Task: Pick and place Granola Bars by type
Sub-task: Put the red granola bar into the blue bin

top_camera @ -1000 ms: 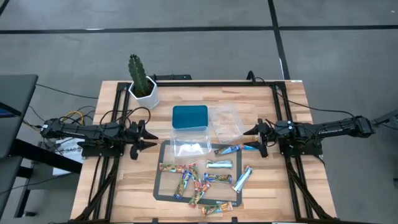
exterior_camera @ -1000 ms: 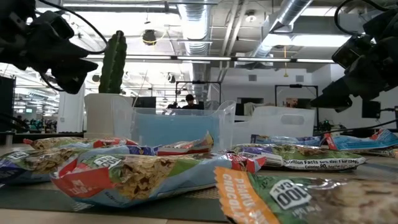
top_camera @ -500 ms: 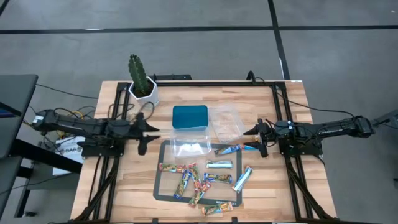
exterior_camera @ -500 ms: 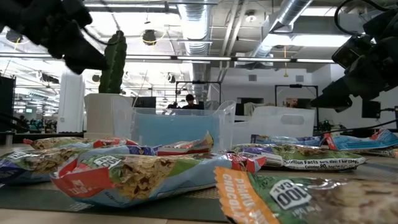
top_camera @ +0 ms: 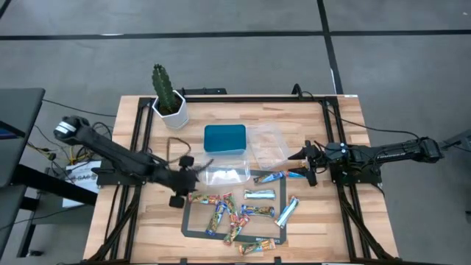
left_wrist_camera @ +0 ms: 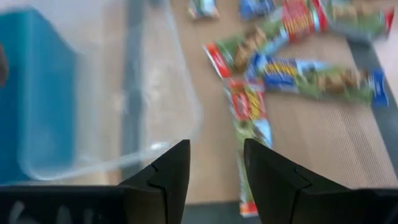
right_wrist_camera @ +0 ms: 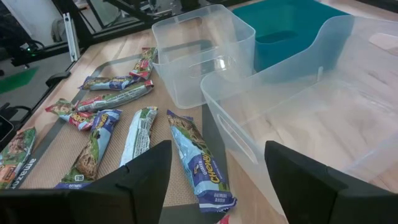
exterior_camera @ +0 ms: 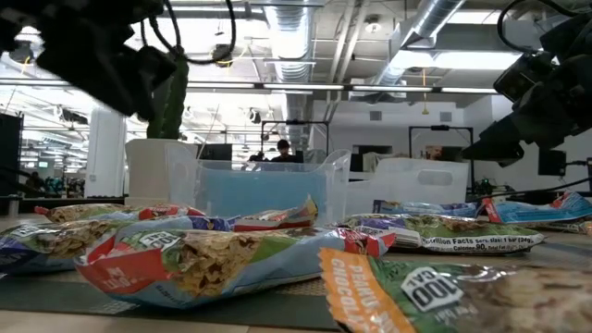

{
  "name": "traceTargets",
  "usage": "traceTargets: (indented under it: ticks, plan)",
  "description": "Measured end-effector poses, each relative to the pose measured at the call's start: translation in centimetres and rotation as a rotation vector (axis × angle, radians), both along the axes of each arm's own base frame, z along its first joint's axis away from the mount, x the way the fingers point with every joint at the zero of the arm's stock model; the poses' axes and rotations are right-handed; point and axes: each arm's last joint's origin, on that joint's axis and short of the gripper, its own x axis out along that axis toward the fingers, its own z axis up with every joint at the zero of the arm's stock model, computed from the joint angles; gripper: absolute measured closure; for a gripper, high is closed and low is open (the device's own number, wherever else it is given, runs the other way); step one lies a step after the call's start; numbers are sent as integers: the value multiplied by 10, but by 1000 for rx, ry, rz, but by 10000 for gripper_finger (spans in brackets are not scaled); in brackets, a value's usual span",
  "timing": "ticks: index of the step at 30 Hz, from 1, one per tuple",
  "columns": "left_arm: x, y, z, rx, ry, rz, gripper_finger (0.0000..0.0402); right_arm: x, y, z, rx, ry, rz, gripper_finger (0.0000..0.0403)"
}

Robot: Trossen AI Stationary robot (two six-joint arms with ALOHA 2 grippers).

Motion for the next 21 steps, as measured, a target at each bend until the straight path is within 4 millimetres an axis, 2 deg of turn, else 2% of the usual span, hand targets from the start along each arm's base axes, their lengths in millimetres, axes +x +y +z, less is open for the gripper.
traceTargets:
  ticks: [8,15,21]
  plan:
    - [18,-27,-28,44,153,-11,258,0,0,0,0,-1,0,154]
    - [25,-30,-50,89,219,41,245,0,0,0,0,0,0,154]
    - [27,-32,-56,51,249,36,214,0,0,0,0,-1,0,154]
